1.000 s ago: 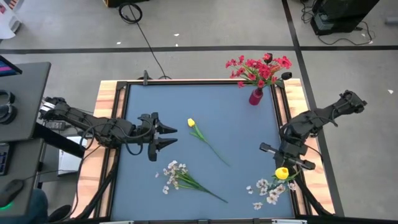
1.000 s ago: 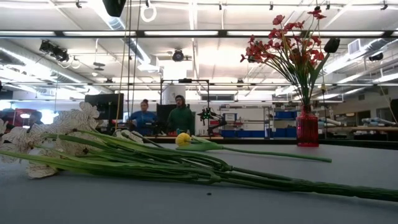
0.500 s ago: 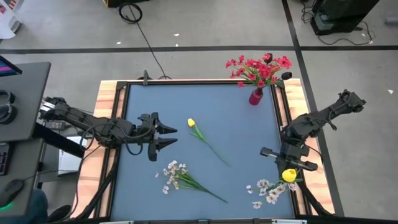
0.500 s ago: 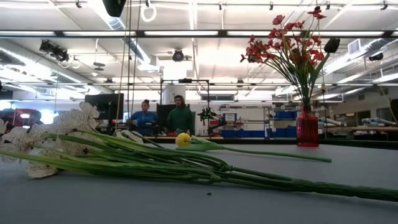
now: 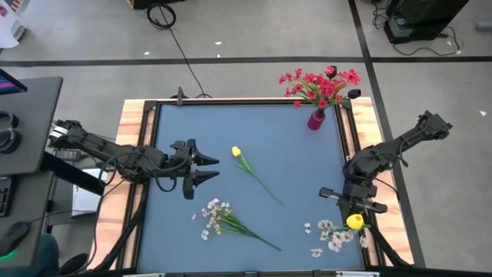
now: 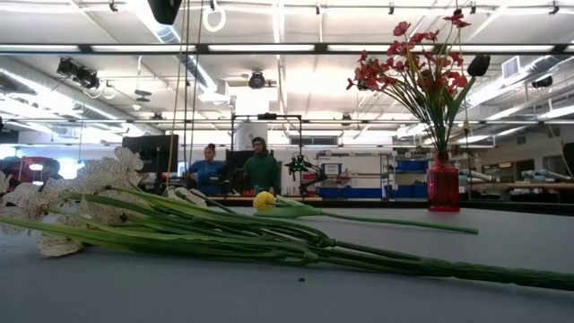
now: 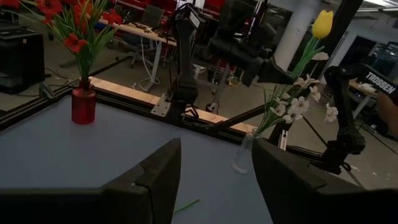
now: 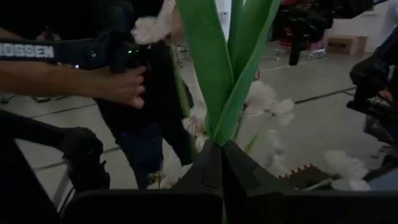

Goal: Sort flowers into vase by color
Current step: Put the right yellow tulip into the transparent vase

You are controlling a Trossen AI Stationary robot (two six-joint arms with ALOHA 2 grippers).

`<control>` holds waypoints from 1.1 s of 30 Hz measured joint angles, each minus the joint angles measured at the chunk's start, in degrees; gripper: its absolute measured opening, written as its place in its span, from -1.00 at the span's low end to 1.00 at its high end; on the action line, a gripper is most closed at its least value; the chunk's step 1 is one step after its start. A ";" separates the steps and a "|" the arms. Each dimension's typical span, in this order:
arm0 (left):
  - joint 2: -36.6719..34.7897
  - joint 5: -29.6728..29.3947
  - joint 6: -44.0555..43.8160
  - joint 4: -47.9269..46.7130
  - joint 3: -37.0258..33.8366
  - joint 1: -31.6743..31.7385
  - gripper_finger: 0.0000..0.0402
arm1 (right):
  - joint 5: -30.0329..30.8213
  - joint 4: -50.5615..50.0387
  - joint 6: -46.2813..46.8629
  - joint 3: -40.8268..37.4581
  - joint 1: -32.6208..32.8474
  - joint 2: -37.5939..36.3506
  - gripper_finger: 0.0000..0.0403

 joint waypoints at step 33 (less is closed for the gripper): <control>0.00 0.00 -0.01 -0.02 0.00 -0.02 0.01 | 2.62 -2.67 -11.91 -1.56 1.36 0.60 -0.79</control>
